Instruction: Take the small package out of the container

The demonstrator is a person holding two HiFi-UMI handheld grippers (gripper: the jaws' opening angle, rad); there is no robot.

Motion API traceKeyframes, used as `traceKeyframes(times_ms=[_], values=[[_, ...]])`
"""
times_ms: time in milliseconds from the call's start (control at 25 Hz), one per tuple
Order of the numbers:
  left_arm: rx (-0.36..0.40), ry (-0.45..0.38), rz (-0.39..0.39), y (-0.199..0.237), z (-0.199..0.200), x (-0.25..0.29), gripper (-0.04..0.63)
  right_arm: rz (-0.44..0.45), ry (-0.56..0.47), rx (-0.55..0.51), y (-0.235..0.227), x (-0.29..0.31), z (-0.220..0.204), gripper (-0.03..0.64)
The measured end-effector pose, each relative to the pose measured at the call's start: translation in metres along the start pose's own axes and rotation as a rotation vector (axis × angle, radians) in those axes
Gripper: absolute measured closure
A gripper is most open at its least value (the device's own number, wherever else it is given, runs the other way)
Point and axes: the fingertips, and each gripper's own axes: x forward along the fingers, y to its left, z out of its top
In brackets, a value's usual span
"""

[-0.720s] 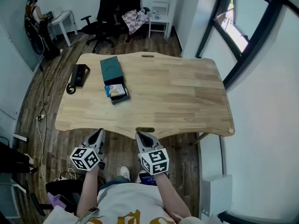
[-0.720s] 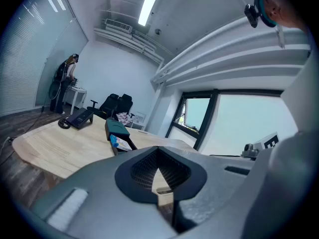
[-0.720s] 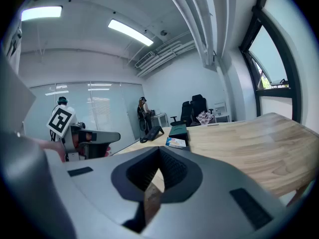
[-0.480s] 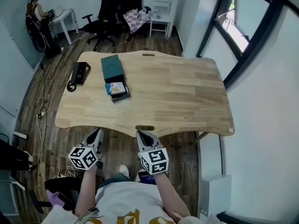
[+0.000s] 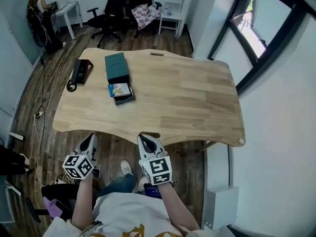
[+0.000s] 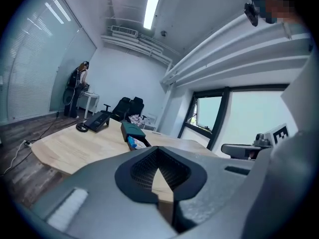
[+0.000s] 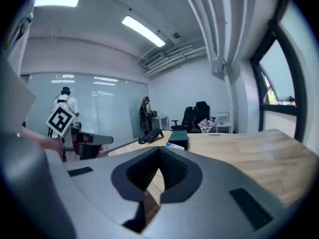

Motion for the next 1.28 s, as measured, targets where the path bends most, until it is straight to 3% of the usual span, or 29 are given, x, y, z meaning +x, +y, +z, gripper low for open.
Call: traceKeyframes(times_ms=[240, 560, 760, 1000, 1280], values=[[0.031, -0.012, 0.020, 0.027, 0.020, 0.051, 0.592, -0.057, 0.041, 0.049, -0.034, 0.037, -0.014, 0.612], [0.051, 0.009, -0.049, 0.065, 0.052, 0.138, 0.592, -0.094, 0.048, 0.057, -0.063, 0.129, 0.006, 0.612], [-0.055, -0.021, -0.080, 0.097, 0.072, 0.174, 0.592, -0.095, 0.050, 0.074, -0.074, 0.182, 0.013, 0.612], [-0.081, -0.005, -0.102, 0.119, 0.072, 0.204, 0.592, -0.186, 0.022, 0.235, -0.095, 0.204, 0.012, 0.612], [-0.059, -0.024, -0.130, 0.121, 0.090, 0.218, 0.592, -0.193, 0.031, 0.225, -0.101, 0.207, 0.015, 0.612]])
